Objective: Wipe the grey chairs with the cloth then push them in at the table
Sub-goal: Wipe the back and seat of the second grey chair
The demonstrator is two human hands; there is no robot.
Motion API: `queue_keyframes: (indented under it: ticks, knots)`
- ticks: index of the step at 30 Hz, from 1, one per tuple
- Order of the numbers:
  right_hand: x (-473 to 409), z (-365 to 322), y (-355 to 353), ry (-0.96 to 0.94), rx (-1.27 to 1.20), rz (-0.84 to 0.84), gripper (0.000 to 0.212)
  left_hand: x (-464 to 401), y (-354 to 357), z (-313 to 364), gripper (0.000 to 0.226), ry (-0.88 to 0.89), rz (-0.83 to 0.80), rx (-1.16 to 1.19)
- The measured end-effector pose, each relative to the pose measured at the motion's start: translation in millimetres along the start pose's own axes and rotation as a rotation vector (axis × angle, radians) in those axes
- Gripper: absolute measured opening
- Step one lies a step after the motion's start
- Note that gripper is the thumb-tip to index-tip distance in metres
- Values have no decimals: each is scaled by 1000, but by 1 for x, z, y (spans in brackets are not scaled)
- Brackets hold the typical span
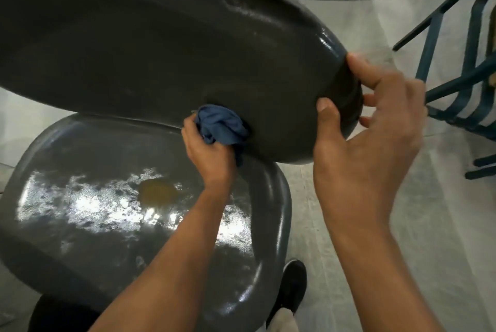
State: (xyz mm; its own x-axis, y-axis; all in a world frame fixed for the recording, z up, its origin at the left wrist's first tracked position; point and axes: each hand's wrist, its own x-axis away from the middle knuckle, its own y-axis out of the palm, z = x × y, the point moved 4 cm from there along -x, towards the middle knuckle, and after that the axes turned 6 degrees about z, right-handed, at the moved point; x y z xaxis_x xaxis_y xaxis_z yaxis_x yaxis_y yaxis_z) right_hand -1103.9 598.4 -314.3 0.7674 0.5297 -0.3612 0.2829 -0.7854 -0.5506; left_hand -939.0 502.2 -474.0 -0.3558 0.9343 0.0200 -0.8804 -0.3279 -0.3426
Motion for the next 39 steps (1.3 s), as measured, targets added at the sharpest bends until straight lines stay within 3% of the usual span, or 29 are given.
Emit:
queue_keyframes:
  ticks: [2, 5, 9, 11, 14, 16, 18, 21, 23, 26, 29, 32, 35, 39]
  knots:
    - [0, -1, -1, 16, -6, -6, 47, -1, -1, 21, 27, -36, 56, 46]
    - [1, -1, -1, 32, -6, -9, 47, 19, 7, 78, 36, 170, 104, 151]
    - [1, -2, -1, 42, 5, -30, 48, 49, 15, 84, 46, 393, -109, 32]
    - [1, -3, -2, 42, -5, -39, 47, 35, 9, 58, 42, 303, -134, -21]
    - [1, -4, -2, 40, 6, -36, 46, 4, -1, 50, 33, 5, 71, 57]
    - [2, -4, -2, 49, 10, -22, 46, -7, -3, 71, 37, -8, 190, 111]
    - [3, -4, -2, 55, 2, -17, 46, 5, 3, 95, 36, 120, 199, 152]
    - [5, -5, -1, 51, 9, -22, 48, 54, 14, 96, 38, 308, 15, 125]
    - [2, -2, -1, 55, 12, -52, 47, 63, 21, 64, 35, 191, -123, 64]
    - [-1, -4, -13, 74, -61, -108, 39, 51, 6, 32, 25, -133, -255, -65]
    - [17, -4, -28, 165, -194, -117, 26, 43, -22, 33, 19, -203, -401, -167]
    - [53, 5, -23, 386, -283, -307, 26, 43, -53, 47, 17, -271, -563, -170]
    - [75, 15, 0, 598, -429, -699, 45, 51, -81, 58, 9, -307, -701, -181]
    - [81, 13, 16, 574, -524, -1148, 70, 71, -112, 77, 12, -376, -779, -73]
